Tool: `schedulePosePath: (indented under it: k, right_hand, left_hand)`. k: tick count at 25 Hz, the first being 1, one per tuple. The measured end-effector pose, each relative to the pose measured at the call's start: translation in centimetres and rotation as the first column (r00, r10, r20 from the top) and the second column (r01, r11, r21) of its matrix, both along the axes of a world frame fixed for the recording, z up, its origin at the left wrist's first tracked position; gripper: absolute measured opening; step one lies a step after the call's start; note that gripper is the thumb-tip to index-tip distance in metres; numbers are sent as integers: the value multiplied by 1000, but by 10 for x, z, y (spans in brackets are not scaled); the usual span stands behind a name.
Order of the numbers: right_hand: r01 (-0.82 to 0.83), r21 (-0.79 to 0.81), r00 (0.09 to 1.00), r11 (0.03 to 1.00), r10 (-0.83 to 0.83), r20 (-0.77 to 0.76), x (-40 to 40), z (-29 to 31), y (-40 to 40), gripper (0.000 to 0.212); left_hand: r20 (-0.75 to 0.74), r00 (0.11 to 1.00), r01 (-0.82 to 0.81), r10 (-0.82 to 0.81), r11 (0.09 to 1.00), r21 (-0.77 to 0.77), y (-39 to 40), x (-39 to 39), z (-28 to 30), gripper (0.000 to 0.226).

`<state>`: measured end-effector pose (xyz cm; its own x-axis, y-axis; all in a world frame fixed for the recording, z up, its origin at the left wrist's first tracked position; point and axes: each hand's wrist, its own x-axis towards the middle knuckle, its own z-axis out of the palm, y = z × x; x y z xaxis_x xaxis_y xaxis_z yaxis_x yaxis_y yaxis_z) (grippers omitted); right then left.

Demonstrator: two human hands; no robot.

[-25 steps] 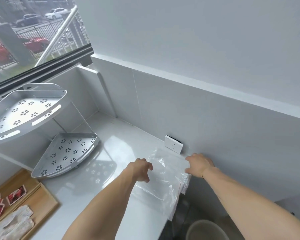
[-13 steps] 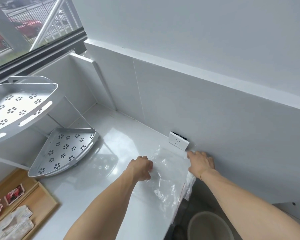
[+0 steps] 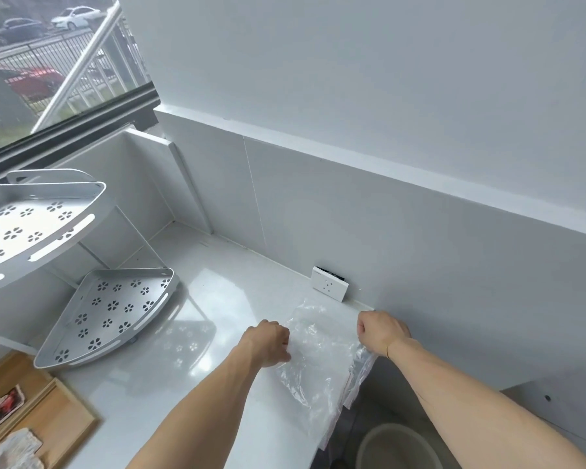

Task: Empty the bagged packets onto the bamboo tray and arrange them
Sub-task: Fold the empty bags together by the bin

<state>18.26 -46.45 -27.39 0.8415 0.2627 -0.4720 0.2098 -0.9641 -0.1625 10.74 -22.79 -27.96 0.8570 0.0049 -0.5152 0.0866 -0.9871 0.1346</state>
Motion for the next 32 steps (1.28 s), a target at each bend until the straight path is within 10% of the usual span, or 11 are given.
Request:
schedulePosePath:
  k: [32]
  right_hand:
    - [609, -55, 790, 791, -599, 129, -216, 58, -239, 31]
  left_hand:
    - [111, 897, 438, -427, 893, -105, -225, -43, 19, 26]
